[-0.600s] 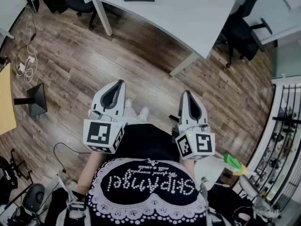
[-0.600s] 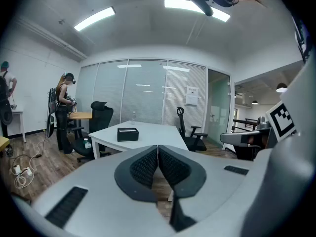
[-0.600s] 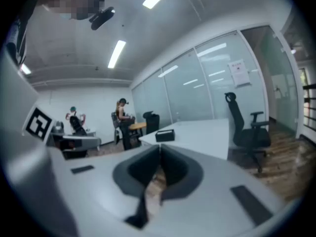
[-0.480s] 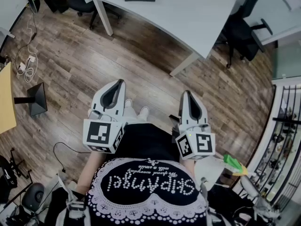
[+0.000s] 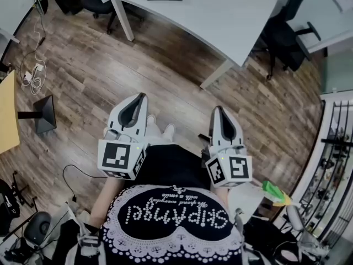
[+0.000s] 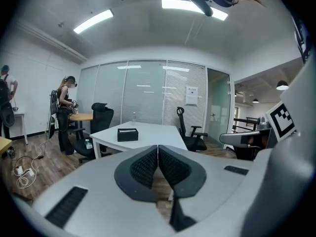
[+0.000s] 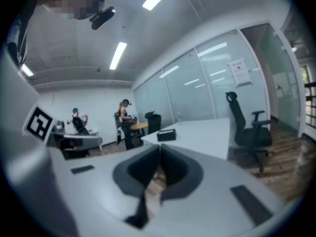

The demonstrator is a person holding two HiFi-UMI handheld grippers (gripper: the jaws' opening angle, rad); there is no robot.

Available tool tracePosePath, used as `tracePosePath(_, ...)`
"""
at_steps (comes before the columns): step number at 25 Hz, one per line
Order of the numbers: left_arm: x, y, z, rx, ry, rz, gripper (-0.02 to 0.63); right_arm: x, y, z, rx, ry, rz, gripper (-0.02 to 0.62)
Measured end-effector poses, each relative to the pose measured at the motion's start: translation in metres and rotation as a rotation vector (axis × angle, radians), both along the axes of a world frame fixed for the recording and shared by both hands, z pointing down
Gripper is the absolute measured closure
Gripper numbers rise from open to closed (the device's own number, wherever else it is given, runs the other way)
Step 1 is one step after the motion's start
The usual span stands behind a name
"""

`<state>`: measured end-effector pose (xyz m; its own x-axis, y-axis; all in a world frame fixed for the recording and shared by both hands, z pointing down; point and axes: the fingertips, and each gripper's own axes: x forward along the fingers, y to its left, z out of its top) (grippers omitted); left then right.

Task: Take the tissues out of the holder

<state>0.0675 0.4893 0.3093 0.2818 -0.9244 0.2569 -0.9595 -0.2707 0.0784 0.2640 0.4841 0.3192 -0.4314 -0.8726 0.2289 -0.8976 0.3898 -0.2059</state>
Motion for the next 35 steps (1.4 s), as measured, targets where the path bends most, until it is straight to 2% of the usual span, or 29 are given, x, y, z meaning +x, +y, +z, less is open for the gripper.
tracePosePath(9, 0.016, 0.005, -0.012, 0.059, 0.001, 0.04, 0.58, -0.005, 0.001, 0.002, 0.008, -0.01, -0.053, 0.561)
tracePosePath(16, 0.011, 0.004, -0.015, 0.1, 0.029, 0.006, 0.58, -0.007, 0.0, 0.01, -0.006, -0.026, -0.058, 0.561)
tracePosePath(25, -0.003, -0.019, -0.012, 0.074, 0.044, -0.022, 0.58, -0.012, -0.024, 0.011, -0.028, -0.023, -0.049, 0.56)
tracePosePath(35, -0.036, -0.086, -0.003, 0.034, 0.065, -0.039, 0.58, -0.046, -0.093, 0.014, -0.069, -0.008, -0.07, 0.56)
